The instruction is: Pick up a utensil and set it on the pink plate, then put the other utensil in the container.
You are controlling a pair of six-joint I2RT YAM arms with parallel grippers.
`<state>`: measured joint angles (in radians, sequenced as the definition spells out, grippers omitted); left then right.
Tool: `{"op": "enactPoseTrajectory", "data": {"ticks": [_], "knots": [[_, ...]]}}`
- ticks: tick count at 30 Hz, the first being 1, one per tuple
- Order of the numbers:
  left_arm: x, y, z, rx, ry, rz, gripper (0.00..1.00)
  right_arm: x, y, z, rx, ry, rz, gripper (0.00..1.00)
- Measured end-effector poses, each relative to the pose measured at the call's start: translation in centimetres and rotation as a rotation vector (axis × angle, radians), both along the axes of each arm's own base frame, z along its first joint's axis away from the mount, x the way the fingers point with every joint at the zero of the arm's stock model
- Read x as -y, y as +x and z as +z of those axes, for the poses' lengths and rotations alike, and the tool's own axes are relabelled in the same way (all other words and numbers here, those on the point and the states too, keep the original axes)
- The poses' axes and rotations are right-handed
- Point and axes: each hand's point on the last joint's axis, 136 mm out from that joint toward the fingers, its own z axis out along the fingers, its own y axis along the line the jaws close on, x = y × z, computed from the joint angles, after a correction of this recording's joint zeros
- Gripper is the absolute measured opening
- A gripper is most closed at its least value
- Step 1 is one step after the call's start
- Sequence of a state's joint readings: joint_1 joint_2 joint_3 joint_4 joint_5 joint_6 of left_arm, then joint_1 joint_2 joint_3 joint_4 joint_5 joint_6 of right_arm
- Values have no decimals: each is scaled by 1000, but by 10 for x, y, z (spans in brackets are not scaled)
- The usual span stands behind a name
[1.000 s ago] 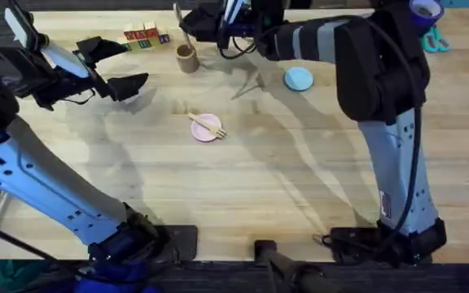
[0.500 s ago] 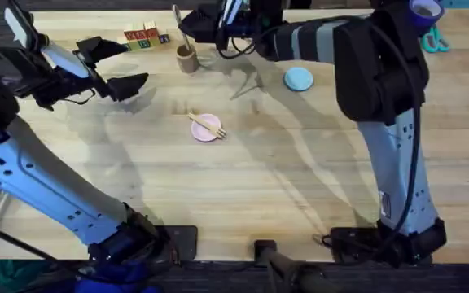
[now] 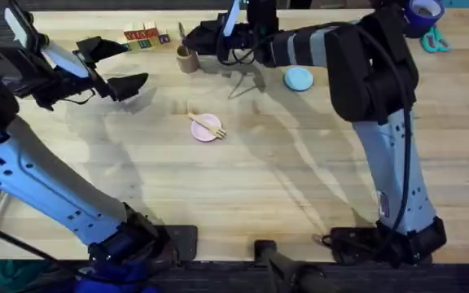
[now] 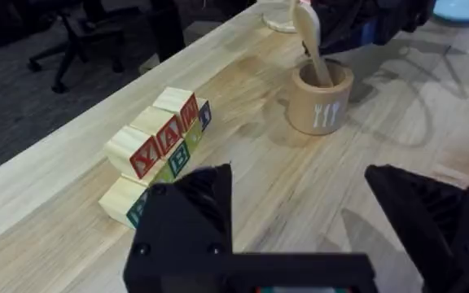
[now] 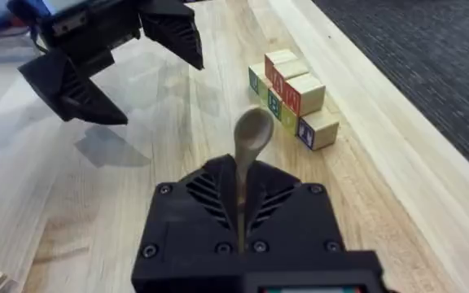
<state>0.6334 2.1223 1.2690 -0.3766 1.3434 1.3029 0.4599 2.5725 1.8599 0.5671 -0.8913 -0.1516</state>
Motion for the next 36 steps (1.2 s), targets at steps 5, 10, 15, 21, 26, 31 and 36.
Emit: {"op": "enactPoseTrajectory", "data": {"ticks": [5, 10, 15, 21, 26, 31, 36], "knots": [[0, 0, 0, 0, 0, 0, 990, 0, 0, -1, -8, -2, 0, 33], [0, 0, 0, 0, 0, 0, 991, 0, 0, -2, -15, -2, -1, 254], [0, 0, 0, 0, 0, 0, 991, 0, 0, -1, -15, -2, -1, 945], [0, 0, 0, 0, 0, 0, 991, 1, 2, -2, -16, -4, -12, 995], [2, -5, -7, -68, -16, 9, 993, 6, 1, -31, -149, -88, -57, 996], [3, -13, -9, -162, 14, 31, 992, 8, -2, -32, -181, -111, -58, 996], [3, -17, 33, -118, 94, 49, 993, 11, -2, 3, -160, -103, -61, 996]]}}
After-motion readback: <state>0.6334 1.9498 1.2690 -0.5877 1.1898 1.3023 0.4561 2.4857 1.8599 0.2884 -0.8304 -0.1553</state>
